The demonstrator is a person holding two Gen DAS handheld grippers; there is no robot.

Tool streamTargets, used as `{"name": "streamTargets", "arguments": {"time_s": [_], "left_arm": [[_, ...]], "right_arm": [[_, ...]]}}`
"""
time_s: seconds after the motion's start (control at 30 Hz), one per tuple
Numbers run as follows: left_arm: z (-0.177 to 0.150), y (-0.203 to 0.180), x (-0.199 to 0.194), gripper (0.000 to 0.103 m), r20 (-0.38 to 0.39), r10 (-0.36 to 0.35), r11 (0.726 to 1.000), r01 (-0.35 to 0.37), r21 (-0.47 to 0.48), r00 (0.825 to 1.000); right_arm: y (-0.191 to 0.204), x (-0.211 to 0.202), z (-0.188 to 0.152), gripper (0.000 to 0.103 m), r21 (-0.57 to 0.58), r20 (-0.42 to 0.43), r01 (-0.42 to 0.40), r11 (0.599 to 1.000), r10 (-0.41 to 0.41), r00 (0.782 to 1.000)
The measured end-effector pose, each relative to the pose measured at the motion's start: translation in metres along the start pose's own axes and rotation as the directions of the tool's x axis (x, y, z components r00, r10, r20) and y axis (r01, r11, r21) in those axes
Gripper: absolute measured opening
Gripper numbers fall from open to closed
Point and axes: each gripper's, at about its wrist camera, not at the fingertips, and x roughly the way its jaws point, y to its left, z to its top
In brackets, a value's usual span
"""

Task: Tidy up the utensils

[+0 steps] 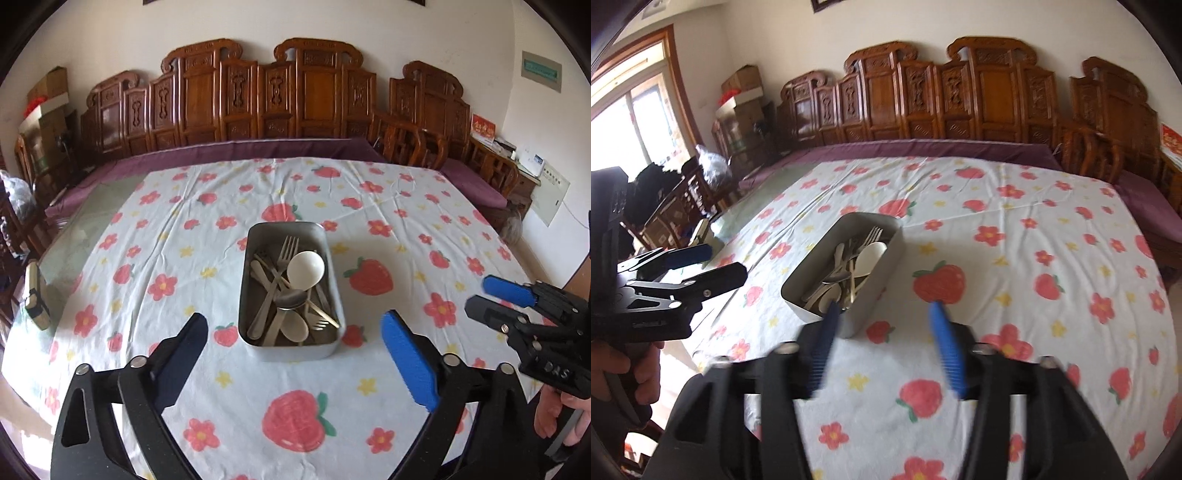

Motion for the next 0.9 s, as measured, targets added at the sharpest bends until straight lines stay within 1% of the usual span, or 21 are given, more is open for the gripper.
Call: {"name": "streamTargets", "arguments": {"time_s": [0.07, 0.1, 0.17, 0.2, 0.37, 0.57, 0.73, 0.9], "left_arm": [[-0.005, -0.007, -0.007, 0.094, 0.004, 0.007, 1.0, -0.007, 0.0, 1.0], [-0.008, -0.011, -0.009, 0.095, 0.003, 0.011, 1.0, -0.011, 0.001, 1.0], [-0.013, -0.017, -0.013, 0.095, -0.001, 0.025, 1.0, -0.025, 0.005, 1.0], [-0.016, -0.02, -0.015, 0.095, 0.001, 0.027, 1.0, -0.027, 0.008, 1.0], [-0.032, -0.033, -0.026, 0.095, 0.004, 0.028, 0.999, -0.028, 0.015, 1.0], [-0.044, -0.044, -0.038, 0.095, 0.01, 0.005, 1.0, -0.005, 0.024, 1.0], [-0.037, -0.049, -0.061, 0.095, 0.05, 0.012, 1.0, -0.014, 0.025, 0.999], [-0.024, -0.054, -0.093, 0.095, 0.108, 0.026, 0.999, -0.029, 0.033, 0.994]], "right_arm": [[-0.002, -0.011, -0.007, 0.082, 0.01, 0.019, 0.025, 1.0, -0.025, 1.0], [-0.003, -0.016, -0.011, 0.086, 0.016, 0.026, 0.039, 0.999, -0.04, 0.999], [-0.006, -0.028, -0.019, 0.098, 0.031, 0.049, 0.066, 0.997, -0.067, 0.997], [-0.007, -0.035, -0.024, 0.1, 0.04, 0.061, 0.075, 0.996, -0.077, 0.995], [-0.013, -0.056, -0.044, 0.1, 0.066, 0.071, 0.134, 0.989, -0.139, 0.988], [-0.017, -0.074, -0.06, 0.1, 0.086, 0.08, 0.163, 0.983, -0.17, 0.982], [-0.011, -0.095, -0.057, 0.1, 0.086, 0.122, 0.158, 0.984, -0.168, 0.978], [0.004, -0.126, -0.043, 0.1, 0.065, 0.193, 0.171, 0.983, -0.181, 0.964]]}}
